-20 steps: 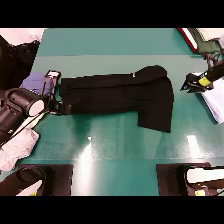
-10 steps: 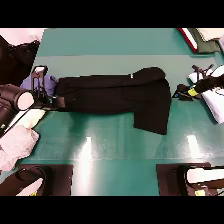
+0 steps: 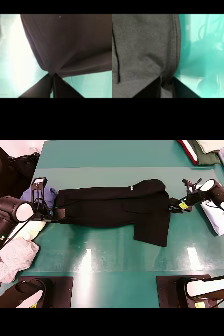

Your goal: Fold the shirts.

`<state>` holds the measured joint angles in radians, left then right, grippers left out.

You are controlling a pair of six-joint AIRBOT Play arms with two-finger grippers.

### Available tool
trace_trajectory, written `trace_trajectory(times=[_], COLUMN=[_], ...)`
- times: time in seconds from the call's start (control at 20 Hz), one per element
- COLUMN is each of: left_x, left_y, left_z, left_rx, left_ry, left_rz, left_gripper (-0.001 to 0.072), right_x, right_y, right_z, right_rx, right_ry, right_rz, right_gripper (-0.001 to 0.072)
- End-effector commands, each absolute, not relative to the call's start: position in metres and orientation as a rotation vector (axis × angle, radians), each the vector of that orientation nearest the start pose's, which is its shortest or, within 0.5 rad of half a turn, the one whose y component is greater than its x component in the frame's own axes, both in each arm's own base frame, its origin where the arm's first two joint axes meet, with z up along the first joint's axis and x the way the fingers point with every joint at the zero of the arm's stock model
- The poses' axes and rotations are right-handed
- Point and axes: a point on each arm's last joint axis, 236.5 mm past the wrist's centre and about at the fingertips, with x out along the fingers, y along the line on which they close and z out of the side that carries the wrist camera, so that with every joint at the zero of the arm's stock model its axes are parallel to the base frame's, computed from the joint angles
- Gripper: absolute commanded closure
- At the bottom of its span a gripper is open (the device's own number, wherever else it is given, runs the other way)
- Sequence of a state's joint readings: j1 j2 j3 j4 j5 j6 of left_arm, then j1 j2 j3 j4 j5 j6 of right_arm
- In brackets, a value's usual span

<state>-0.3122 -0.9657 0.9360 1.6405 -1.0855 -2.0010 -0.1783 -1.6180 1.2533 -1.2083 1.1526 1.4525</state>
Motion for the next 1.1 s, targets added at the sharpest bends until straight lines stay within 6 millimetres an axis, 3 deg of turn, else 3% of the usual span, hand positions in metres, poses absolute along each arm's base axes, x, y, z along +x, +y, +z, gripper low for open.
trace_trajectory(times=[0.0, 0.15, 0.4, 0.75, 0.9, 1.05], left_x=[0.324, 0.319, 0.312, 0.308, 0.305, 0.307], left_y=[-0.089, -0.087, -0.085, -0.101, -0.123, -0.151], left_z=[0.043, 0.041, 0.038, 0.042, 0.056, 0.082], left_rx=[-0.146, -0.117, -0.112, -0.133, -0.094, -0.069], left_ry=[1.118, 1.14, 1.173, 1.182, 1.166, 1.108], left_rz=[-0.004, -0.01, -0.001, -0.06, -0.134, -0.218], left_gripper=[0.0674, 0.0675, 0.0674, 0.0676, 0.0676, 0.0676], right_x=[0.409, 0.398, 0.373, 0.258, 0.226, 0.212], right_y=[0.008, 0.012, 0.017, 0.031, 0.027, 0.025], right_z=[-0.082, -0.074, -0.024, -0.009, 0.004, 0.027], right_rx=[0.4, 0.394, 0.342, 0.374, 0.419, 0.427], right_ry=[1.453, 1.483, 1.403, 1.44, 1.402, 1.333], right_rz=[0.109, 0.129, 0.168, 0.159, 0.108, 0.084], right_gripper=[0.0688, 0.0689, 0.0689, 0.069, 0.0692, 0.0692])
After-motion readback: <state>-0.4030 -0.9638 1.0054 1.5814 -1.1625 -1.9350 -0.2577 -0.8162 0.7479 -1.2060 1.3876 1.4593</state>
